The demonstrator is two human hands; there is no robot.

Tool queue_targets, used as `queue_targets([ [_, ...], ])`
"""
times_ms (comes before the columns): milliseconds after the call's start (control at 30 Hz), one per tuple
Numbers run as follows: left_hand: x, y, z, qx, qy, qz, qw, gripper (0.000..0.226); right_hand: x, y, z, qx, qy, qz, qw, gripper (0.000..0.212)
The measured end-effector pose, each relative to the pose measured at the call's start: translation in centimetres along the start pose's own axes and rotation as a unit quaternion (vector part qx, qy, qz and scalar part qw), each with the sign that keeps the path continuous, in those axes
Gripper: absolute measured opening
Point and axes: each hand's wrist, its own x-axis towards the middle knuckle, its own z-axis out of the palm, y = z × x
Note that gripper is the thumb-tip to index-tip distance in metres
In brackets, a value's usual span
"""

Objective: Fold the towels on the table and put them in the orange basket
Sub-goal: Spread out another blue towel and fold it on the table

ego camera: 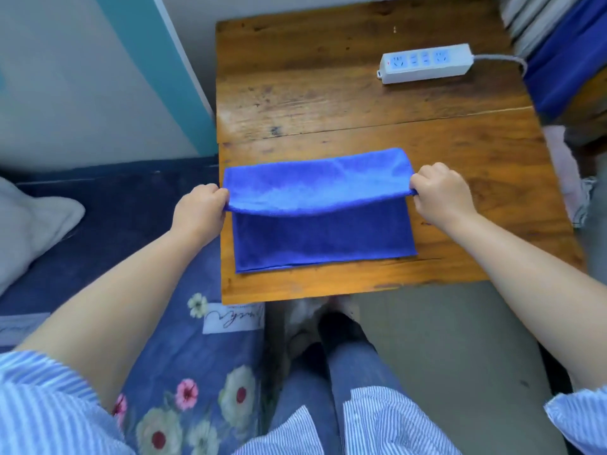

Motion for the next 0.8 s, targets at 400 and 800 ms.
queue_targets([
  [400,-4.7,1.8,5.1,0.103,-0.105,-0.019,0.989,0.013,-5.7,0.5,3.3,-0.031,-0.015,-0.086,0.996,0.031],
  [800,-6.2,2.3,8.4,-0.037,0.017,-0.062,0.997,0.007,-7.1,0.7,5.2,0.022,0.030,-0.055,0.998,0.009],
])
